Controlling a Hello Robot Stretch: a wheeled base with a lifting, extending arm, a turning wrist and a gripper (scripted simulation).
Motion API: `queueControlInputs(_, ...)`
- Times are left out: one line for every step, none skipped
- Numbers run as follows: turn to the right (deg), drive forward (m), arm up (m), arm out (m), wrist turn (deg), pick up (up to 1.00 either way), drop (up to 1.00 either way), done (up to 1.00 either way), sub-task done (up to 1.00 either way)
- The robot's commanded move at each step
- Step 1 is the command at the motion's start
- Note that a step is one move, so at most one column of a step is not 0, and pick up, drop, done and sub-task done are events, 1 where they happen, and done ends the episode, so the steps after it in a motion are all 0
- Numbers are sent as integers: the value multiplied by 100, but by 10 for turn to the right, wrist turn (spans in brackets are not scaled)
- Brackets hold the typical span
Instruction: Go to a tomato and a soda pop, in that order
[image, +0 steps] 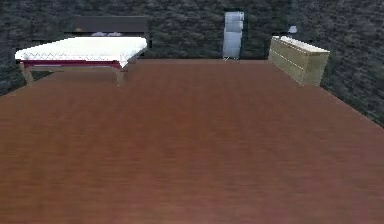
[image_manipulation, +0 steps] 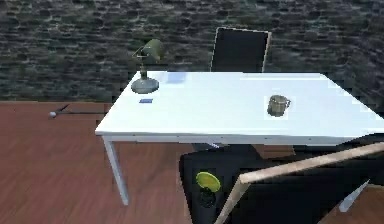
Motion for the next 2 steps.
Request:
queueControlInputs(180,0,0,0,0,0,0,0,0)
queueControlInputs(0,100,0,0,0,0,0,0,0)
